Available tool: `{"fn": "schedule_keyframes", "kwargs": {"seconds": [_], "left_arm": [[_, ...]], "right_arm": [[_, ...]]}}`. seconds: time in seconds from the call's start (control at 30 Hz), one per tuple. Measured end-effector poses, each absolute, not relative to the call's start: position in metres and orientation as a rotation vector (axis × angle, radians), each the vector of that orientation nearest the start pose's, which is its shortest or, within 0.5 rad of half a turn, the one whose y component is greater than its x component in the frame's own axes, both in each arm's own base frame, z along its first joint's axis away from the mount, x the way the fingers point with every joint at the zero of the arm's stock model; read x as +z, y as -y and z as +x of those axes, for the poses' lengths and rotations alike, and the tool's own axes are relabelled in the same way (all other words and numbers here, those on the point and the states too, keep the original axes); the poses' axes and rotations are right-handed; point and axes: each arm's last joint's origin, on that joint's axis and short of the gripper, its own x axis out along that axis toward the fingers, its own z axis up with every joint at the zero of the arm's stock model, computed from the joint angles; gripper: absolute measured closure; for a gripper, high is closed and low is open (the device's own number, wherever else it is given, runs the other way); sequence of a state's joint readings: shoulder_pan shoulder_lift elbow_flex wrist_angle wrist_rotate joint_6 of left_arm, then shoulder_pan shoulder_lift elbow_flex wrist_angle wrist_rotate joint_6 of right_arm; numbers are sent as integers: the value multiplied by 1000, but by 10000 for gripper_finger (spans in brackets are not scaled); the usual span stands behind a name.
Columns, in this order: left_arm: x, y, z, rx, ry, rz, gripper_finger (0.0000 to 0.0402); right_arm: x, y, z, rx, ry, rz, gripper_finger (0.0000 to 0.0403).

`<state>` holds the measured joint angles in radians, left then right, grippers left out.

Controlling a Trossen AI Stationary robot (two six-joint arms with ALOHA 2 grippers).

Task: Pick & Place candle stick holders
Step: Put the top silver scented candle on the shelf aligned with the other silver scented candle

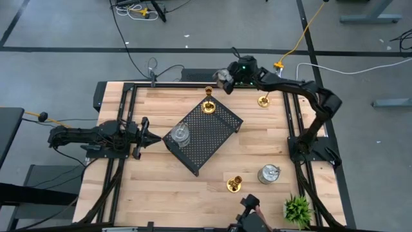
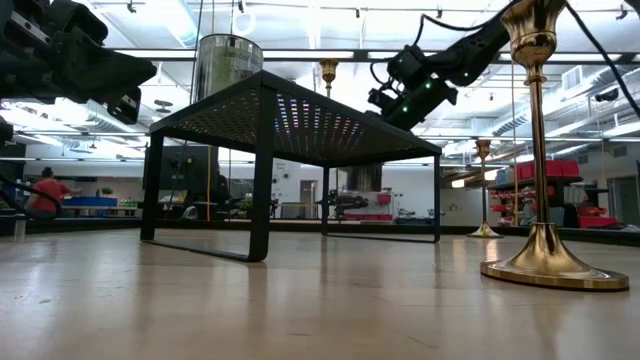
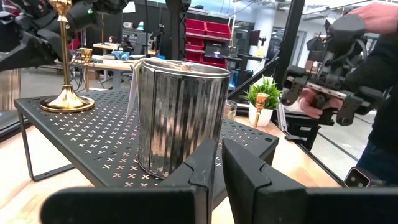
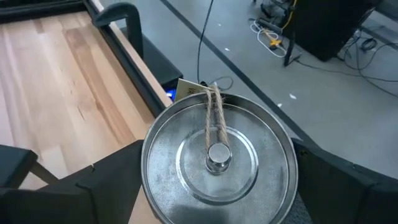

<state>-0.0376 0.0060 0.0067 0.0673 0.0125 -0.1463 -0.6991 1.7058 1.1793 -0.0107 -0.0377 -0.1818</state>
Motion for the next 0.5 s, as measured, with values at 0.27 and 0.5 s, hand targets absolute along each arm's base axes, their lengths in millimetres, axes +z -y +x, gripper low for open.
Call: {"fn": "schedule_keyframes", "kwargs": {"seconds": [0.27,0.5], "left_arm": [[172,4,97,-55,64,-147,362],[172,4,97,-56,64,-147,362]], "right_arm": [[255,239,285,-596,-579,13,37],[287,229,270,-632,-518,-17,37]]}}
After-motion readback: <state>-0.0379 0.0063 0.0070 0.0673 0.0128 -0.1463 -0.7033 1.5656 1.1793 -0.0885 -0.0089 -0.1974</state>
